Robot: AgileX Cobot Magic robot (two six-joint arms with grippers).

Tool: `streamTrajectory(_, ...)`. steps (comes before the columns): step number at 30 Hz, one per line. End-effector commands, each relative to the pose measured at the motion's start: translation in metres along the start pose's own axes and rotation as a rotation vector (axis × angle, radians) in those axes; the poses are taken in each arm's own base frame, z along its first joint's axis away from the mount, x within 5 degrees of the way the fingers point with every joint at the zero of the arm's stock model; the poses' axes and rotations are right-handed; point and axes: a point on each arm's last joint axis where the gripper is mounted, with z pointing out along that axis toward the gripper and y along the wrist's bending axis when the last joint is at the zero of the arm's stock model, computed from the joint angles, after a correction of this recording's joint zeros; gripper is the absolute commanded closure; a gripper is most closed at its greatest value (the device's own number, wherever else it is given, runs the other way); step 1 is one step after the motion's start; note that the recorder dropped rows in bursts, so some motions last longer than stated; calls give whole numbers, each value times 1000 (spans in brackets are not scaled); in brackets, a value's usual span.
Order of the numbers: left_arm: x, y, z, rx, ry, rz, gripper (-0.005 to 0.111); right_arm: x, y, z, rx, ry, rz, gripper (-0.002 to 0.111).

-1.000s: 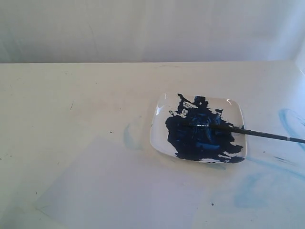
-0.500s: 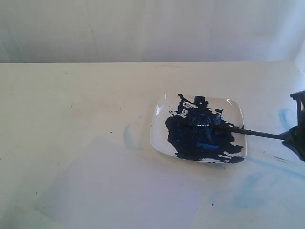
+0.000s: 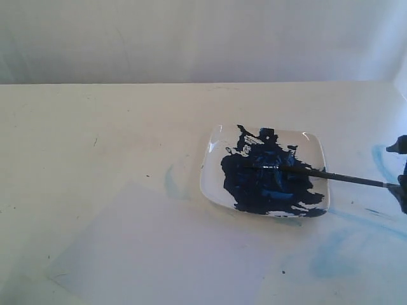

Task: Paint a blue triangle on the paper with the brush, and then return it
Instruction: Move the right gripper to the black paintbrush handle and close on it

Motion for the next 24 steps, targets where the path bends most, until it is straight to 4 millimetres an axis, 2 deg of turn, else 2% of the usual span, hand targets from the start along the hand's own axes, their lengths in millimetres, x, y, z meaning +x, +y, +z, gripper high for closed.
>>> streamTrajectory(1,1,0,0,-2,-1,-6,107,1,-10,16,71,-6,106,51)
streamTrajectory(4,1,0,0,-2,-1,-6,107,1,-15,27,120,-7,113,53)
streamTrajectory(9,1,0,0,-2,-1,-6,107,1,-4,41,118,-7,113,61)
streamTrajectory(24,1,0,0,-2,-1,-6,107,3,3,69,173,11,114,61)
